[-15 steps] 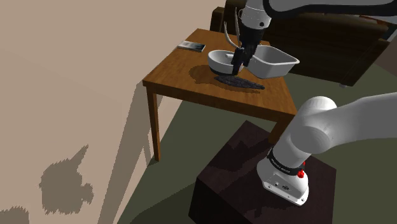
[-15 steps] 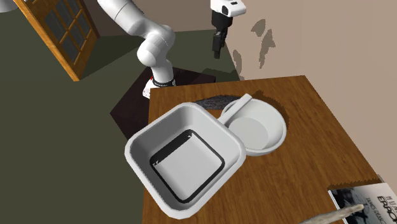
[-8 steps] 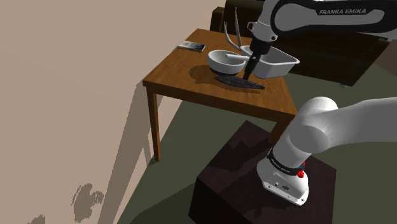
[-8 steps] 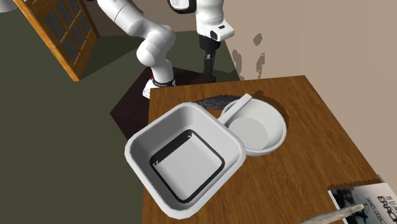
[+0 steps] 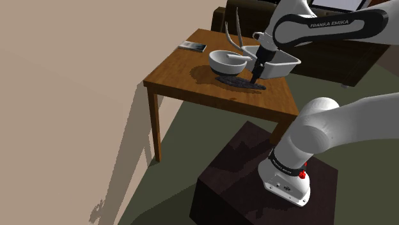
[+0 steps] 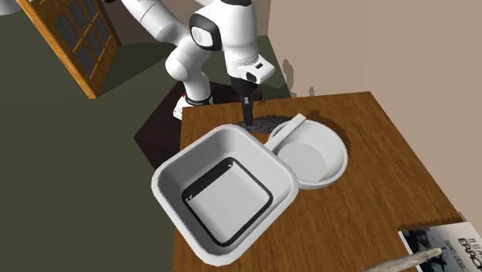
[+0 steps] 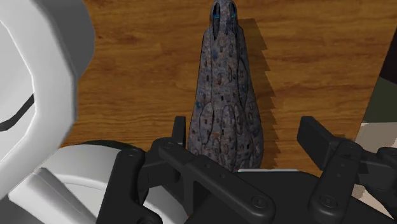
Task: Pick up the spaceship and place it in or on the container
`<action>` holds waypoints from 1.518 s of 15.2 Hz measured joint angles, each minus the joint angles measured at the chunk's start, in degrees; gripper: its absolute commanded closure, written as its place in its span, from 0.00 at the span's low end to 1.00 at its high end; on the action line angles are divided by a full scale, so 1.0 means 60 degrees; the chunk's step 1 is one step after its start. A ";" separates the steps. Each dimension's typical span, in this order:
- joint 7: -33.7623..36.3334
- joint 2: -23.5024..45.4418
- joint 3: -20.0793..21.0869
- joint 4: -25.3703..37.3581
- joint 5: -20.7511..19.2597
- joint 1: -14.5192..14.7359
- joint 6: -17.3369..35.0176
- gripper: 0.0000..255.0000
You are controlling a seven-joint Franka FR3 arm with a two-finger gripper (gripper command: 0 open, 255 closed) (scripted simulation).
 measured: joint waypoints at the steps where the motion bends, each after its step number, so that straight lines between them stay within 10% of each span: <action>1: -0.0118 0.0047 -0.0111 -0.0050 -0.0064 -0.0010 0.0126 0.00; 14: -0.0236 0.0694 -0.0622 -0.0584 -0.0370 0.0001 0.1349 0.00; 15: -0.0236 0.0694 -0.0622 -0.0584 -0.0370 0.0001 0.1349 1.00; 23: -0.0238 0.0694 -0.0626 -0.0578 -0.0373 -0.0003 0.1347 1.00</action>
